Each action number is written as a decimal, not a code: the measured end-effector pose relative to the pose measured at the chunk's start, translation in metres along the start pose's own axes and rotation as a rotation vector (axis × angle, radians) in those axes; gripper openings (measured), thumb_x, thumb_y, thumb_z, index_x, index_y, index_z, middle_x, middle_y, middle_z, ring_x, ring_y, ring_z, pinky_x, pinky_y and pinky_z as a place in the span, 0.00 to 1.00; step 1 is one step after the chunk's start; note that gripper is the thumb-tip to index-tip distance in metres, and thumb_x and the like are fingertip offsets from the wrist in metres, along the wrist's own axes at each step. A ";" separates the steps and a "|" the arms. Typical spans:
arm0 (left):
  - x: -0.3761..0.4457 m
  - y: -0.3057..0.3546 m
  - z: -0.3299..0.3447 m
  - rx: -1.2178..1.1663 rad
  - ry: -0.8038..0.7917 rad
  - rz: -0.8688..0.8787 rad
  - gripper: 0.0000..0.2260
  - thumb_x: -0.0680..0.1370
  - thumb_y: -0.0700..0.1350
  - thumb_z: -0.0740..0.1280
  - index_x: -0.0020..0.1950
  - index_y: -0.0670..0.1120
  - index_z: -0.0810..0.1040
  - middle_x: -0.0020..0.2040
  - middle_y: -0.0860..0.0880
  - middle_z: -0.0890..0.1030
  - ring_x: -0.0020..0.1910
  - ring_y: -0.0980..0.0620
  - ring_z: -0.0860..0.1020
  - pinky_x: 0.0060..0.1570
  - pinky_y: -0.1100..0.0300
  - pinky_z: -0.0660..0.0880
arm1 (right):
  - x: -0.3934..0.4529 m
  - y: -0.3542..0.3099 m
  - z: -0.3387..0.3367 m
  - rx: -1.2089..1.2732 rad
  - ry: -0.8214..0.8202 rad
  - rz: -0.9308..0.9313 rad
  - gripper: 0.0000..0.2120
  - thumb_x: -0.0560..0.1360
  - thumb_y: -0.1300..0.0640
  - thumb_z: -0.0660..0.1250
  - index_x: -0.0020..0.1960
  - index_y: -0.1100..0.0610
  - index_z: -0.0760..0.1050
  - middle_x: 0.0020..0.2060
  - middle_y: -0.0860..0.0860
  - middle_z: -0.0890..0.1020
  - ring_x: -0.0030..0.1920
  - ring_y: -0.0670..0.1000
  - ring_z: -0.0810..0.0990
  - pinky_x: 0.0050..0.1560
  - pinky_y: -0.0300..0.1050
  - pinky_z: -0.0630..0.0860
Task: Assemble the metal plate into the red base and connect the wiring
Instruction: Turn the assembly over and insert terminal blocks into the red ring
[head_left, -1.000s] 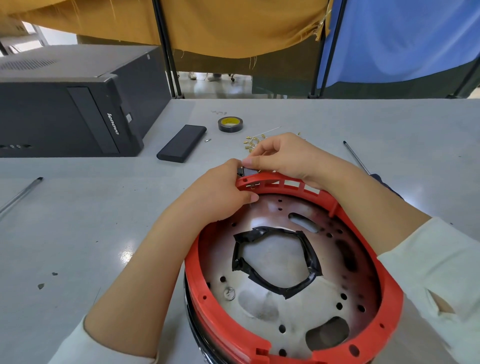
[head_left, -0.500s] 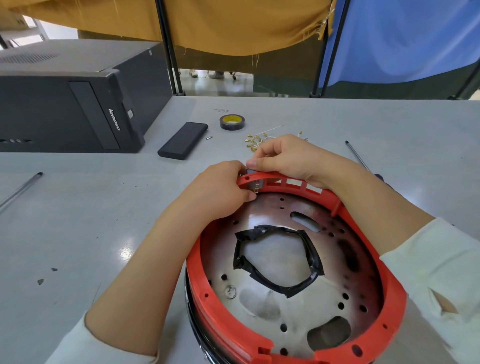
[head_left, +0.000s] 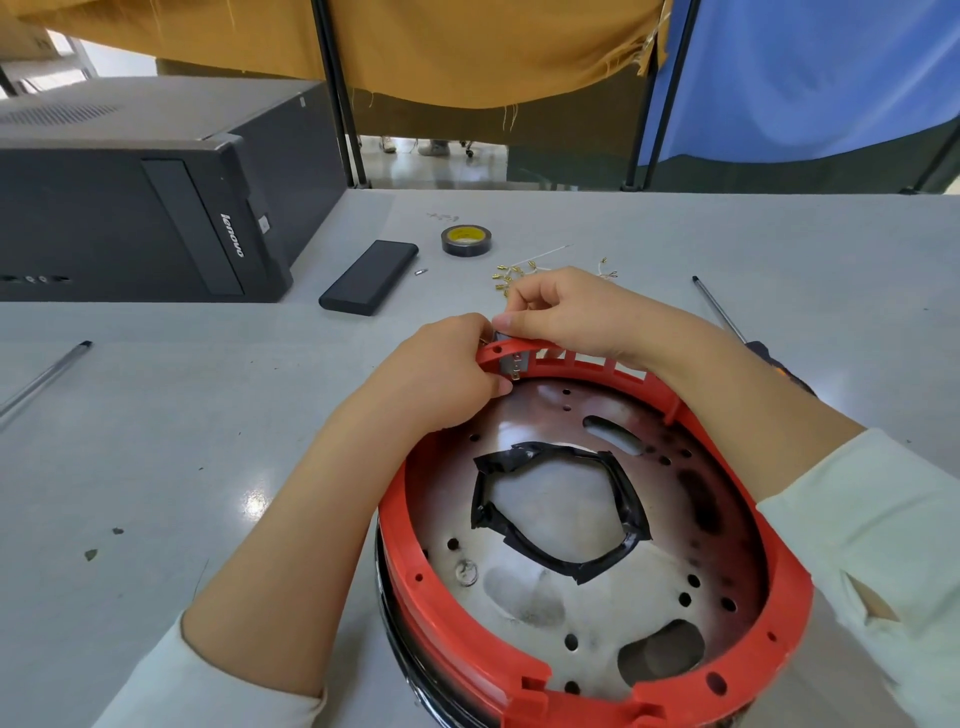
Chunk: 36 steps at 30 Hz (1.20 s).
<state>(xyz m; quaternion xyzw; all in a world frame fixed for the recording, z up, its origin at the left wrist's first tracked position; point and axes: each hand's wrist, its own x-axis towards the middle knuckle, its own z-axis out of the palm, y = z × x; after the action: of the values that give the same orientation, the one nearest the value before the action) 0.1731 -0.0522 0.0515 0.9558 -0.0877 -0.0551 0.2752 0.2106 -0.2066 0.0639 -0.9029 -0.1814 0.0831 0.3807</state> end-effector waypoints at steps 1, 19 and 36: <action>0.000 0.000 0.000 -0.020 -0.004 -0.011 0.19 0.76 0.47 0.70 0.66 0.48 0.70 0.60 0.47 0.79 0.57 0.46 0.76 0.50 0.57 0.70 | -0.001 -0.001 0.001 -0.014 0.006 -0.002 0.12 0.77 0.50 0.66 0.35 0.51 0.74 0.30 0.44 0.74 0.30 0.41 0.71 0.39 0.38 0.71; -0.008 -0.003 -0.001 -0.227 0.131 0.057 0.13 0.71 0.40 0.73 0.46 0.52 0.71 0.40 0.61 0.77 0.43 0.56 0.79 0.40 0.63 0.73 | -0.030 0.005 0.006 -0.269 0.089 -0.066 0.14 0.71 0.56 0.73 0.54 0.44 0.75 0.47 0.41 0.79 0.48 0.44 0.76 0.48 0.39 0.72; -0.004 -0.004 -0.003 -0.256 0.090 0.083 0.10 0.72 0.40 0.71 0.42 0.49 0.71 0.41 0.52 0.81 0.28 0.55 0.75 0.31 0.63 0.72 | -0.029 0.001 0.005 -0.199 0.075 -0.050 0.13 0.68 0.56 0.75 0.50 0.45 0.77 0.42 0.42 0.80 0.44 0.42 0.77 0.46 0.39 0.73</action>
<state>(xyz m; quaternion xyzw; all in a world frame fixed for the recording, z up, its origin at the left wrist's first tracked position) 0.1702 -0.0464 0.0523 0.9098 -0.1072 -0.0115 0.4007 0.1824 -0.2155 0.0606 -0.9340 -0.1970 0.0213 0.2974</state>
